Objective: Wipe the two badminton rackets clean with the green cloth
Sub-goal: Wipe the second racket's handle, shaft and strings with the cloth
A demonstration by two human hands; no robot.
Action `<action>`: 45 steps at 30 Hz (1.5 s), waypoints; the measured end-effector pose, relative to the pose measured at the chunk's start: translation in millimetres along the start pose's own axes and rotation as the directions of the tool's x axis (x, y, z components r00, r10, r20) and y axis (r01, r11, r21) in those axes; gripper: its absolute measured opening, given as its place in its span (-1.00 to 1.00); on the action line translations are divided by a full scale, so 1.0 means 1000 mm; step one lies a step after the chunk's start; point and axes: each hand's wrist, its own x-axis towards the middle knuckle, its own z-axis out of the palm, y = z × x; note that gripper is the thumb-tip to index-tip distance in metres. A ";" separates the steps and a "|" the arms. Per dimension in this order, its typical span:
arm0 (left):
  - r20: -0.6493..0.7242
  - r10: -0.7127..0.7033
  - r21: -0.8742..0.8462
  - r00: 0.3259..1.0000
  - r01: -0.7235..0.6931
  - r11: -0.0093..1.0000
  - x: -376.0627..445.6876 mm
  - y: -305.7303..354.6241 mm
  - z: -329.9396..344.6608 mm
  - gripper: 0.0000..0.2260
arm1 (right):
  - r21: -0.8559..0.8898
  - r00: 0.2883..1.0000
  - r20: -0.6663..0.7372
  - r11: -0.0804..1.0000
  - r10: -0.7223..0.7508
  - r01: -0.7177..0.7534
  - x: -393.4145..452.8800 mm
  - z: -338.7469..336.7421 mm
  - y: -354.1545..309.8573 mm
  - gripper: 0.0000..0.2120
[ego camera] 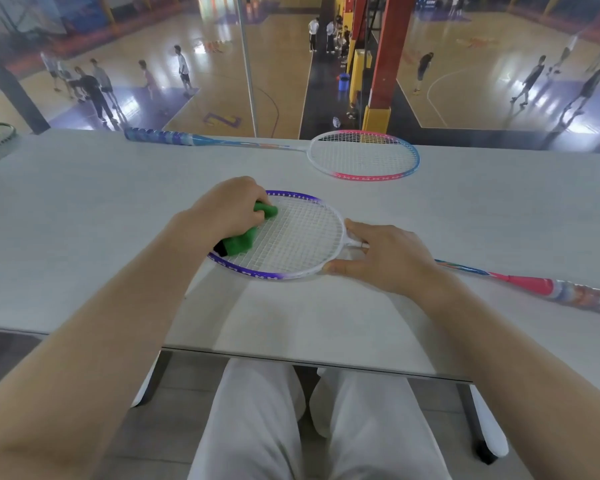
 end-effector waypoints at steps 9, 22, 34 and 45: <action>0.112 -0.011 -0.038 0.994 0.016 0.999 -0.091 -0.002 -0.006 -0.80 | 0.004 1.000 0.024 1.000 0.009 -0.009 -0.003 -0.003 -0.004 -0.15; -0.063 -0.070 0.073 0.996 0.075 0.995 -0.048 -0.005 0.006 -0.78 | 0.064 0.998 0.055 0.998 -0.032 0.028 -0.004 -0.006 0.000 -0.18; -0.068 -0.050 0.045 0.996 0.053 0.998 0.022 -0.008 0.005 -0.76 | -0.005 0.999 0.039 1.000 -0.010 0.010 0.002 -0.002 0.002 -0.16; 0.070 -0.014 -0.007 0.997 0.014 1.000 -0.052 -0.011 -0.003 -0.75 | -0.025 0.999 0.031 0.999 -0.030 0.030 -0.003 -0.003 -0.004 -0.18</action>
